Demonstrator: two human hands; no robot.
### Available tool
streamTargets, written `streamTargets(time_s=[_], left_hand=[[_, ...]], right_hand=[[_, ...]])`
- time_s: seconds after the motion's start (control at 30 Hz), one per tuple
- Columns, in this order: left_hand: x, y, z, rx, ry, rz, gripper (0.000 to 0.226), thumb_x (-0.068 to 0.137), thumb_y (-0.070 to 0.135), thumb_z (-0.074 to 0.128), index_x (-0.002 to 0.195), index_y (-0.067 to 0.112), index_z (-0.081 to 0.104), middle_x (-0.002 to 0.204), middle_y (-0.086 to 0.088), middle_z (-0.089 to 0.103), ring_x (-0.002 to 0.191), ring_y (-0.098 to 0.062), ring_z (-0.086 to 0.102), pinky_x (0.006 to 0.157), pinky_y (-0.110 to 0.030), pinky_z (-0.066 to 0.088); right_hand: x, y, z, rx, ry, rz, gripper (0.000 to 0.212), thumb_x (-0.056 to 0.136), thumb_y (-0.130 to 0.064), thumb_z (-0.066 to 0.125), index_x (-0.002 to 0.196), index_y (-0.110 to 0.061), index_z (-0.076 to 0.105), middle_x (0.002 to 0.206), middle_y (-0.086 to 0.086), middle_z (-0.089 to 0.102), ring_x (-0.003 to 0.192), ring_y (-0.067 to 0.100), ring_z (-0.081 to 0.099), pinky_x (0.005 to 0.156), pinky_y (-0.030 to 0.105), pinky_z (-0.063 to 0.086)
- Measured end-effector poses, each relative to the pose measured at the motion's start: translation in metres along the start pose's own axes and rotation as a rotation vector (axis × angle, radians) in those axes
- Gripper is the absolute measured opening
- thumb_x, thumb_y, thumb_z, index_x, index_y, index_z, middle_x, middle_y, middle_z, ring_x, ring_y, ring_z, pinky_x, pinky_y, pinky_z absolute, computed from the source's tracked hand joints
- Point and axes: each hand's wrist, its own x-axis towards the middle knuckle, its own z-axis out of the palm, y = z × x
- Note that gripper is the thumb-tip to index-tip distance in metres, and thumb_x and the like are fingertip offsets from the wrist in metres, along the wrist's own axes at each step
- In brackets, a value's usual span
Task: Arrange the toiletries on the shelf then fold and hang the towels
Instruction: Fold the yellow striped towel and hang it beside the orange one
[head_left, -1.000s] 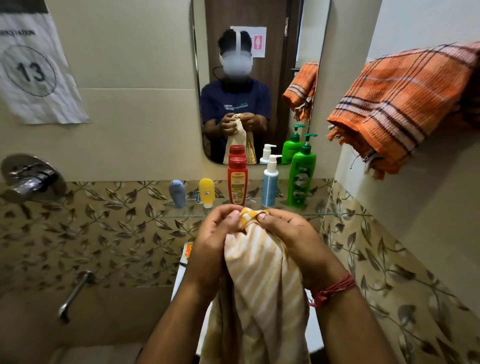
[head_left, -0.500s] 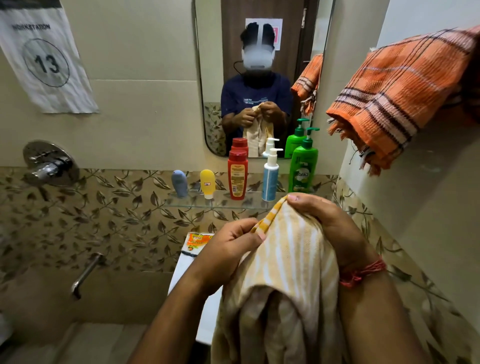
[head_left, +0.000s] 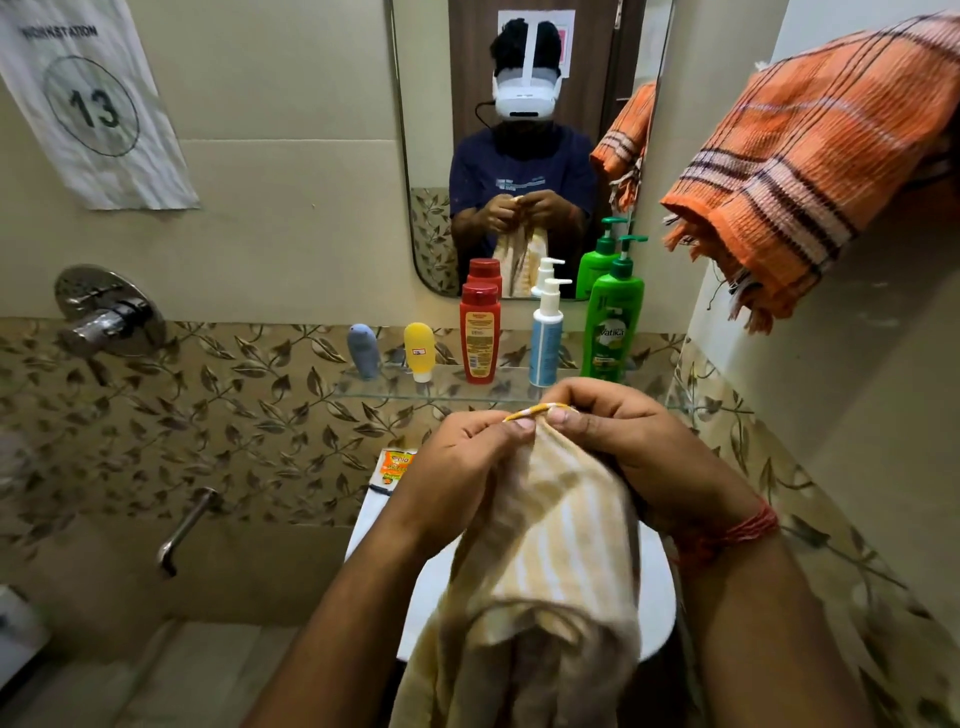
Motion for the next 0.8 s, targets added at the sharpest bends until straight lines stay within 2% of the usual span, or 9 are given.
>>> streamTargets(time_s=[0.1,0.2,0.27,0.37,0.43,0.5,0.57,0.7,0.8], left_hand=[[0.0,-0.004,-0.003,0.036,-0.025,0.062,0.043,0.088,0.045,0.053,0.092,0.006,0.071,0.09,-0.023,0.065,0.084,-0.037,0.061,0.08,-0.056,0.051],[-0.001,-0.011,-0.008,-0.146,-0.14,0.021,0.021,0.091,0.033,0.058,0.083,0.024,0.074,0.08,0.0,0.067,0.077,-0.015,0.063,0.071,-0.032,0.051],[-0.005,-0.023,-0.012,-0.245,-0.285,-0.047,0.015,0.084,0.042,0.073,0.084,0.028,0.076,0.081,0.009,0.069,0.076,-0.007,0.064,0.069,-0.023,0.051],[-0.013,-0.047,-0.025,-0.157,-0.51,-0.209,0.043,0.069,0.055,0.085,0.098,0.023,0.079,0.097,0.005,0.076,0.088,-0.011,0.07,0.078,-0.026,0.057],[-0.017,-0.06,-0.032,-0.048,-0.56,-0.256,0.037,0.071,0.048,0.086,0.097,0.022,0.078,0.098,0.003,0.076,0.089,-0.013,0.069,0.083,-0.029,0.056],[-0.015,-0.066,-0.033,-0.082,-0.397,-0.283,0.02,0.077,0.032,0.081,0.094,0.023,0.079,0.096,0.003,0.076,0.089,-0.012,0.07,0.081,-0.028,0.056],[-0.009,-0.056,-0.031,-0.114,-0.222,-0.212,0.016,0.083,0.022,0.071,0.098,0.024,0.078,0.097,0.001,0.077,0.092,-0.014,0.071,0.081,-0.028,0.058],[0.011,-0.014,-0.024,0.24,-0.223,0.058,0.028,0.087,0.01,0.066,0.105,0.03,0.071,0.099,0.009,0.073,0.095,-0.008,0.069,0.083,-0.032,0.058],[0.018,-0.002,-0.027,0.425,-0.234,0.149,0.023,0.086,0.011,0.071,0.102,0.027,0.07,0.091,0.01,0.071,0.085,-0.003,0.066,0.073,-0.023,0.055]], right_hand=[[-0.002,-0.005,0.0,0.025,0.017,0.009,0.014,0.084,-0.013,0.058,0.088,-0.001,0.062,0.079,0.012,0.06,0.07,0.016,0.057,0.064,0.022,0.048],[-0.006,-0.015,0.0,0.113,0.01,0.004,0.011,0.082,-0.012,0.055,0.08,-0.003,0.058,0.071,0.007,0.058,0.063,0.014,0.056,0.059,0.02,0.049],[-0.01,-0.022,0.0,0.17,0.025,-0.026,0.009,0.081,-0.013,0.053,0.077,-0.005,0.055,0.066,0.003,0.055,0.059,0.012,0.054,0.055,0.019,0.048],[-0.017,-0.032,-0.007,0.202,0.155,-0.127,0.015,0.084,-0.013,0.051,0.071,-0.011,0.057,0.063,0.0,0.048,0.054,0.01,0.049,0.049,0.016,0.044],[-0.019,-0.038,-0.016,0.147,0.247,-0.162,0.016,0.085,-0.016,0.047,0.074,-0.011,0.057,0.066,0.002,0.046,0.056,0.01,0.047,0.049,0.015,0.043],[-0.014,-0.039,-0.026,-0.012,0.259,-0.121,0.012,0.086,-0.02,0.056,0.081,-0.009,0.057,0.069,0.002,0.053,0.061,0.01,0.054,0.054,0.016,0.046],[-0.008,-0.036,-0.027,-0.403,0.235,-0.056,0.018,0.087,-0.033,0.064,0.093,-0.016,0.066,0.086,-0.007,0.066,0.077,0.006,0.064,0.067,0.016,0.049],[0.007,-0.018,-0.004,-1.014,-0.042,0.101,0.063,0.076,-0.054,0.073,0.134,-0.046,0.05,0.128,-0.026,0.055,0.109,-0.004,0.057,0.087,0.017,0.048],[0.014,-0.007,0.001,-1.072,-0.105,0.066,0.034,0.084,-0.039,0.073,0.117,-0.034,0.066,0.107,-0.016,0.068,0.096,-0.003,0.061,0.082,0.022,0.049]])
